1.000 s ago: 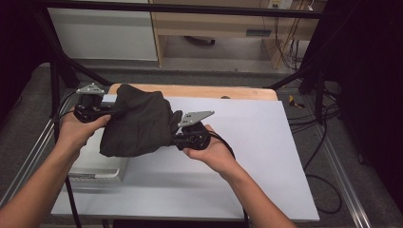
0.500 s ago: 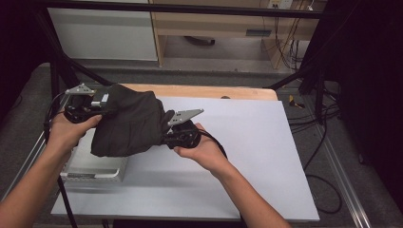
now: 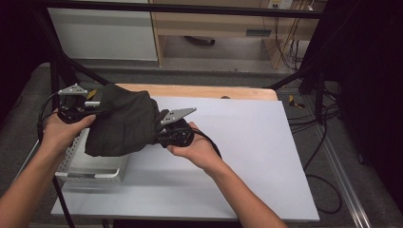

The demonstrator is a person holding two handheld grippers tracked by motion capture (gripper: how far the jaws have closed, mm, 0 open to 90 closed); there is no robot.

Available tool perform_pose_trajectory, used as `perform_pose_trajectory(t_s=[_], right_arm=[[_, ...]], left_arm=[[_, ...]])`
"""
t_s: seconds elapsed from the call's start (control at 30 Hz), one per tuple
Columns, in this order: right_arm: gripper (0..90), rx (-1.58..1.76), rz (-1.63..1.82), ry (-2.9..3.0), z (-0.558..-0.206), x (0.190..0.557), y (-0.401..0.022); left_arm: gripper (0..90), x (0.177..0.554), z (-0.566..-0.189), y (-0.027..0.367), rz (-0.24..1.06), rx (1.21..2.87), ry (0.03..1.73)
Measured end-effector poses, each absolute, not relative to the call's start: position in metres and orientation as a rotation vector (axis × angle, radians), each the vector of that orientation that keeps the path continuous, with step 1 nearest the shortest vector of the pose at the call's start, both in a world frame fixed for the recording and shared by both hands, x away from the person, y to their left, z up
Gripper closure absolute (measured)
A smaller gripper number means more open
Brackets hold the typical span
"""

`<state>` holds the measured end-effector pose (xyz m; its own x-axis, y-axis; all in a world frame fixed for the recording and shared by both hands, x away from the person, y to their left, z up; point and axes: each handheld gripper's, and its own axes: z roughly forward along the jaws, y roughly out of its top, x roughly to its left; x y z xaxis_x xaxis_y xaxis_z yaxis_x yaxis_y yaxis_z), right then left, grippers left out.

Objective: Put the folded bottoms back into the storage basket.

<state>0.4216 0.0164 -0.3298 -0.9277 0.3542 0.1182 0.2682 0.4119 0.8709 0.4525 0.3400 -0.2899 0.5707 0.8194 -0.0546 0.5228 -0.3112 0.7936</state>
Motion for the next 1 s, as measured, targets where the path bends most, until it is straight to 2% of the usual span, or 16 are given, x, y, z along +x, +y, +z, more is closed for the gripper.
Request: perform_pose_trajectory(t_s=[1.0], right_arm=[[85.1, 0.540, 1.588, 2.585, -0.333, 0.425, 0.048]], left_arm=[[72.1, 0.449, -0.293, 0.367, 0.499, 1.964, 1.120]])
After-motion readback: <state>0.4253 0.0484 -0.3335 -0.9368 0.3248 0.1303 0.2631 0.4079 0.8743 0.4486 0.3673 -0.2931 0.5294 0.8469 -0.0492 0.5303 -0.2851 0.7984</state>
